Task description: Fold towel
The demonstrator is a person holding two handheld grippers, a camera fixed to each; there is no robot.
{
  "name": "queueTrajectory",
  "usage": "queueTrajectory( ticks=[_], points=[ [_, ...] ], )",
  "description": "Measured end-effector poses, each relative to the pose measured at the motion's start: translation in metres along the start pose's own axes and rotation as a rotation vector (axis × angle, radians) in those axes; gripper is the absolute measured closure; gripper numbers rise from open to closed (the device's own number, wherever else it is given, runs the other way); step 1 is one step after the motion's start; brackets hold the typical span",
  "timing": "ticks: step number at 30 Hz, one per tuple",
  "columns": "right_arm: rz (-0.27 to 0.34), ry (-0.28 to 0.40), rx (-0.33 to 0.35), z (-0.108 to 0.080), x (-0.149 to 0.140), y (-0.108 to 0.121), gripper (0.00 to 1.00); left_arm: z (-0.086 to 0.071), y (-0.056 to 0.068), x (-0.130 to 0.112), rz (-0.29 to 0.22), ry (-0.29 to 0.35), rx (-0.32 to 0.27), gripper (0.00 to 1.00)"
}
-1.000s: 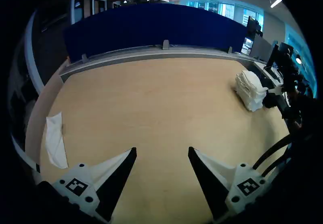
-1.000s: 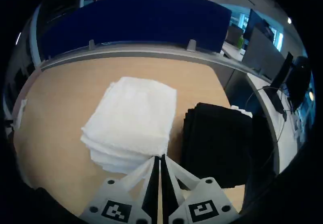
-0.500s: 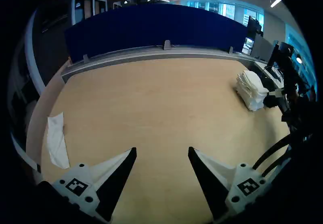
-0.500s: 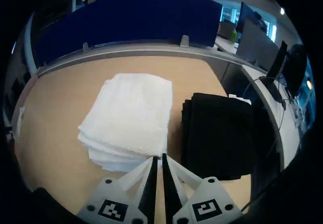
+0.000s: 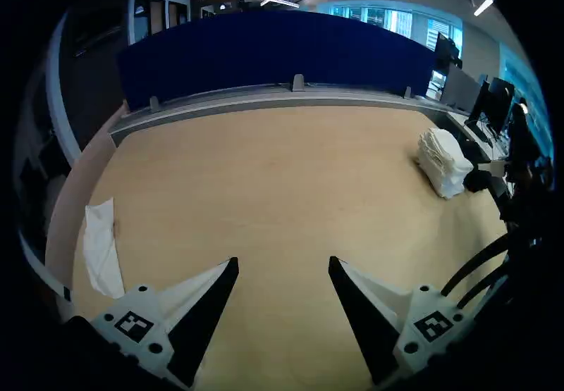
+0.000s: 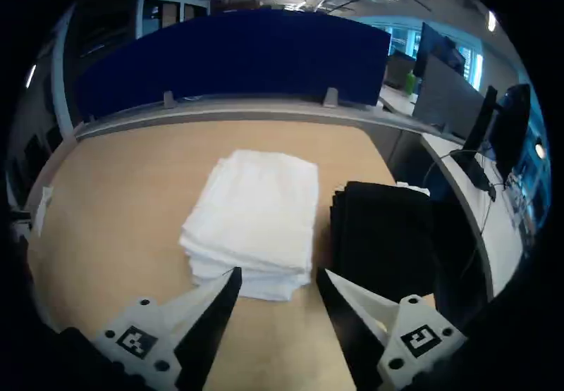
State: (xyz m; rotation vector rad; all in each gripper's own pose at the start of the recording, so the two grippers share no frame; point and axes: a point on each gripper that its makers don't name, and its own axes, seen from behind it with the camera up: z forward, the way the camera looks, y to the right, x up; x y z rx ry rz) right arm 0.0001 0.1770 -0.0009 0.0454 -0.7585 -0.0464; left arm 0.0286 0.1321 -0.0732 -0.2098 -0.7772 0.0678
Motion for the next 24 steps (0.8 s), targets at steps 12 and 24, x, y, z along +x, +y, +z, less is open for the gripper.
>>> queueTrajectory(
  ticks=[12, 24],
  points=[
    [-0.051, 0.187, 0.117, -0.034, 0.052, -0.116, 0.0, 0.024, -0.019, 0.022, -0.049, 0.086, -0.02, 0.05],
    [-0.022, 0.466, 0.093, -0.044, 0.097, -0.207, 0.0, 0.037, -0.055, 0.076, -0.115, 0.362, 0.007, 0.06]
  ],
)
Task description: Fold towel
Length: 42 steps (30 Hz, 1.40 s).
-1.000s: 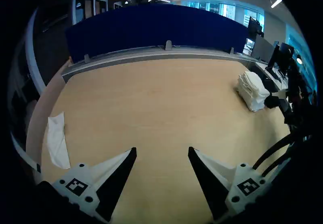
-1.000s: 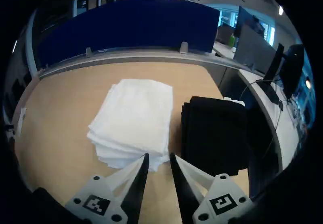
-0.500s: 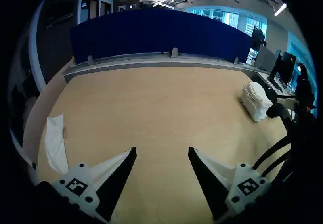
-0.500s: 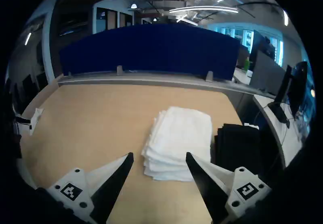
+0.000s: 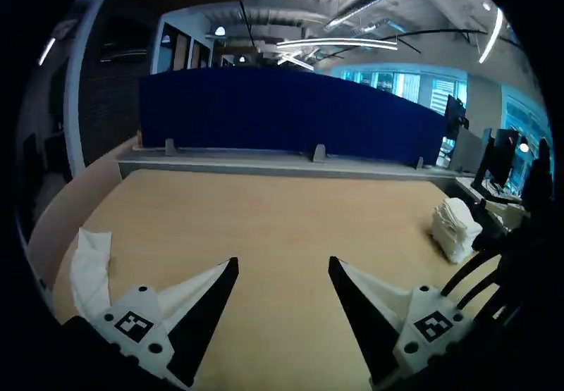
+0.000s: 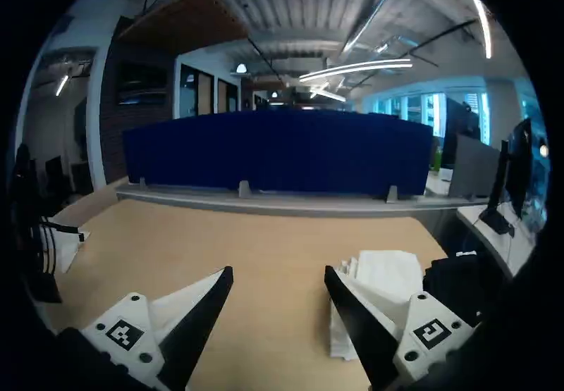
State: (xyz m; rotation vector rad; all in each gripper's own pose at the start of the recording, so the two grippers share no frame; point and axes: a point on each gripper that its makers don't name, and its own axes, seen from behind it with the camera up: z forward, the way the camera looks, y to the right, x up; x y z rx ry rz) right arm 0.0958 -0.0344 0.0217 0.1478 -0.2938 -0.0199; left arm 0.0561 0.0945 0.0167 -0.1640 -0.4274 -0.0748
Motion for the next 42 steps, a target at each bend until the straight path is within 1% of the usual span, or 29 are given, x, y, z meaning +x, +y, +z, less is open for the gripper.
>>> queueTrajectory(
  ticks=[3, 6, 9, 12, 15, 18, 21, 24, 27, 30, 33, 36, 42],
  points=[
    [-0.01, 0.051, -0.036, 0.003, 0.0, -0.01, 0.0, 0.002, -0.01, 0.007, -0.006, 0.058, 0.016, 0.05],
    [-0.021, 0.07, -0.055, 0.005, -0.005, -0.017, 0.0, 0.002, -0.019, 0.012, 0.0, 0.106, 0.026, 0.06],
    [-0.029, 0.084, -0.077, 0.005, -0.009, -0.021, 0.0, 0.004, -0.028, 0.013, 0.009, 0.148, 0.037, 0.06],
    [-0.032, 0.107, -0.098, 0.005, -0.012, -0.021, 0.0, 0.006, -0.038, 0.01, 0.01, 0.178, 0.047, 0.06],
    [-0.033, 0.124, -0.108, 0.004, -0.02, -0.023, 0.0, 0.008, -0.051, 0.004, -0.003, 0.203, 0.071, 0.06],
    [-0.033, 0.133, -0.108, 0.006, -0.032, -0.026, 0.0, 0.008, -0.061, -0.006, -0.014, 0.225, 0.093, 0.05],
    [-0.031, 0.151, -0.108, 0.009, -0.04, -0.028, 0.0, 0.008, -0.06, -0.018, -0.014, 0.247, 0.09, 0.05],
    [-0.033, 0.173, -0.11, 0.01, -0.048, -0.031, 0.0, 0.011, -0.056, -0.029, 0.007, 0.264, 0.084, 0.05],
    [-0.042, 0.184, -0.103, 0.01, -0.057, -0.035, 0.0, 0.013, -0.053, -0.036, 0.046, 0.289, 0.09, 0.05],
    [-0.058, 0.176, -0.092, 0.01, -0.067, -0.04, 0.0, 0.016, -0.048, -0.039, 0.089, 0.317, 0.094, 0.06],
    [-0.078, 0.162, -0.079, 0.008, -0.071, -0.046, 0.0, 0.018, -0.043, -0.042, 0.115, 0.334, 0.092, 0.05],
    [-0.104, 0.151, -0.066, 0.006, -0.07, -0.05, 0.0, 0.021, -0.041, -0.047, 0.119, 0.336, 0.095, 0.05],
    [-0.158, 0.139, -0.056, 0.002, -0.059, -0.048, 0.0, 0.018, -0.044, -0.05, 0.12, 0.353, 0.112, 0.05]
  ],
)
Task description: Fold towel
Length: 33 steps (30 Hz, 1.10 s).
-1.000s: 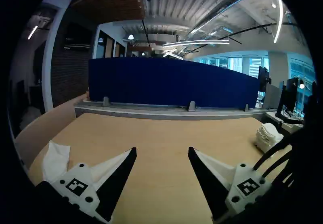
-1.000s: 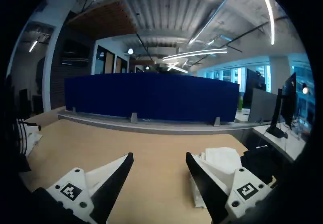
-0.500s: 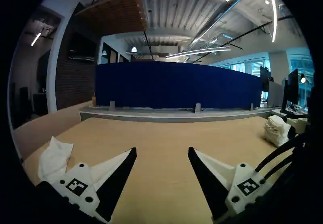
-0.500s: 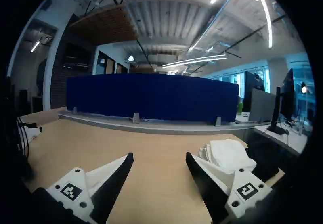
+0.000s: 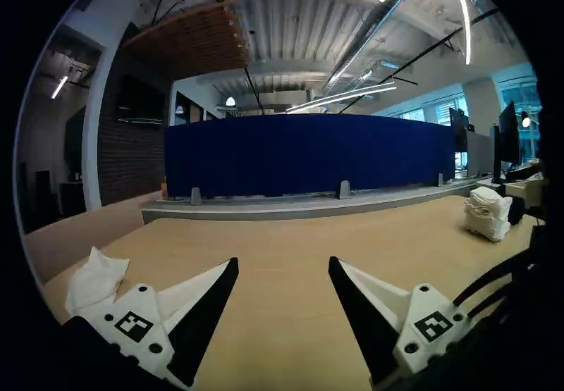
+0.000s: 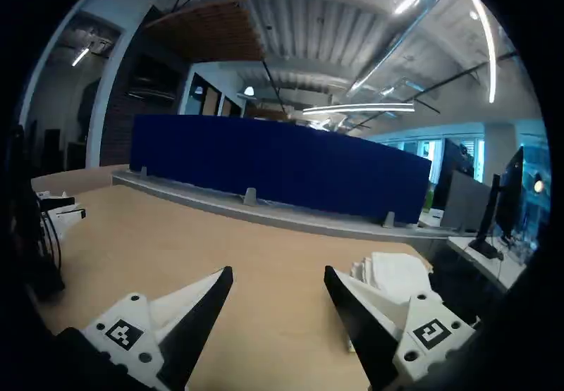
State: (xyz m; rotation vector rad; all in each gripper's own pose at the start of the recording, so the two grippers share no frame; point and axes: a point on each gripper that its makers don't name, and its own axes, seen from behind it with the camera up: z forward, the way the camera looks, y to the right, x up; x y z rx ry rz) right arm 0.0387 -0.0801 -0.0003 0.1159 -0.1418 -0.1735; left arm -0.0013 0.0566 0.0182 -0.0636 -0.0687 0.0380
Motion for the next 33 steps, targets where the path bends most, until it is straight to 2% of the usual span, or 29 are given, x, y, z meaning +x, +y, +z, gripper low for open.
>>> queueTrajectory(
  ticks=[9, 18, 24, 33],
  points=[
    [-0.041, -0.005, -0.001, 0.001, 0.015, 0.005, 0.0, -0.008, -0.02, -0.001, 0.01, 0.021, 0.04, 0.05],
    [-0.076, -0.017, 0.007, 0.003, 0.014, -0.002, 0.0, -0.012, -0.033, -0.002, -0.014, 0.043, 0.038, 0.05],
    [-0.078, -0.026, 0.013, 0.006, 0.011, -0.007, 0.0, -0.014, -0.044, -0.003, -0.023, 0.05, 0.044, 0.05],
    [-0.07, -0.03, 0.016, 0.008, 0.011, -0.012, 0.0, -0.021, -0.047, -0.001, -0.032, 0.065, 0.042, 0.05]
  ],
)
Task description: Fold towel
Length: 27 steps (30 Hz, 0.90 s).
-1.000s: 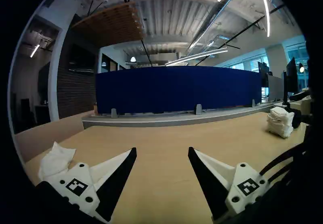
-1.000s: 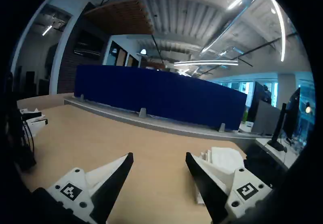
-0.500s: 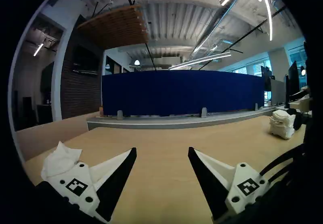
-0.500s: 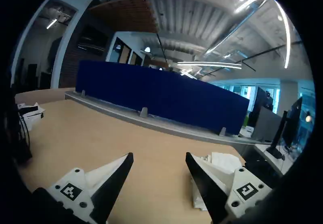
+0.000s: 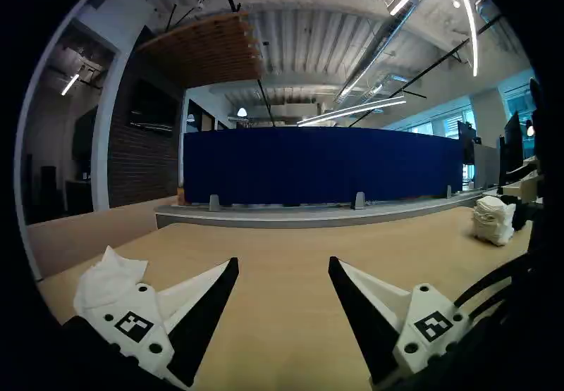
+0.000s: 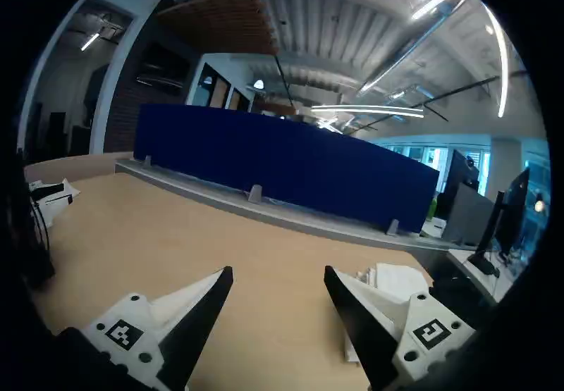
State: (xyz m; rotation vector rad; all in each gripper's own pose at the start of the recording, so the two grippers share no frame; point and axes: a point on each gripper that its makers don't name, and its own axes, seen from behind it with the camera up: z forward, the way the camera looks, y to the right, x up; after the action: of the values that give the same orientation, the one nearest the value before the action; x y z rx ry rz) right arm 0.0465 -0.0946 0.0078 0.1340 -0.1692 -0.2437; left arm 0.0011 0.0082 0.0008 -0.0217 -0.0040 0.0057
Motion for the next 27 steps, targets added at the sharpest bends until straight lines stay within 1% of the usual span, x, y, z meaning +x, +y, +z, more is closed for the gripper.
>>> queueTrajectory(
  ticks=[4, 9, 12, 15, 21, 27],
  points=[
    [0.008, 0.006, -0.007, 0.0, 0.0, 0.002, 0.0, -0.001, -0.001, 0.0, -0.004, 0.003, 0.003, 0.05],
    [0.022, 0.032, -0.021, 0.0, 0.004, 0.008, 0.0, -0.002, -0.001, 0.0, -0.005, 0.004, 0.005, 0.06],
    [0.032, 0.054, -0.039, -0.001, 0.005, 0.014, 0.0, -0.002, -0.002, 0.001, -0.005, 0.003, 0.008, 0.05],
    [0.056, 0.071, -0.058, -0.002, 0.003, 0.022, 0.0, -0.003, -0.002, 0.001, -0.005, 0.003, 0.011, 0.05],
    [0.135, 0.086, -0.069, -0.003, -0.018, 0.032, 0.0, -0.003, -0.002, 0.002, -0.005, 0.004, 0.01, 0.05],
    [0.188, 0.112, -0.087, 0.001, -0.039, 0.044, 0.0, -0.003, -0.002, 0.002, -0.005, 0.004, 0.011, 0.05]
  ],
)
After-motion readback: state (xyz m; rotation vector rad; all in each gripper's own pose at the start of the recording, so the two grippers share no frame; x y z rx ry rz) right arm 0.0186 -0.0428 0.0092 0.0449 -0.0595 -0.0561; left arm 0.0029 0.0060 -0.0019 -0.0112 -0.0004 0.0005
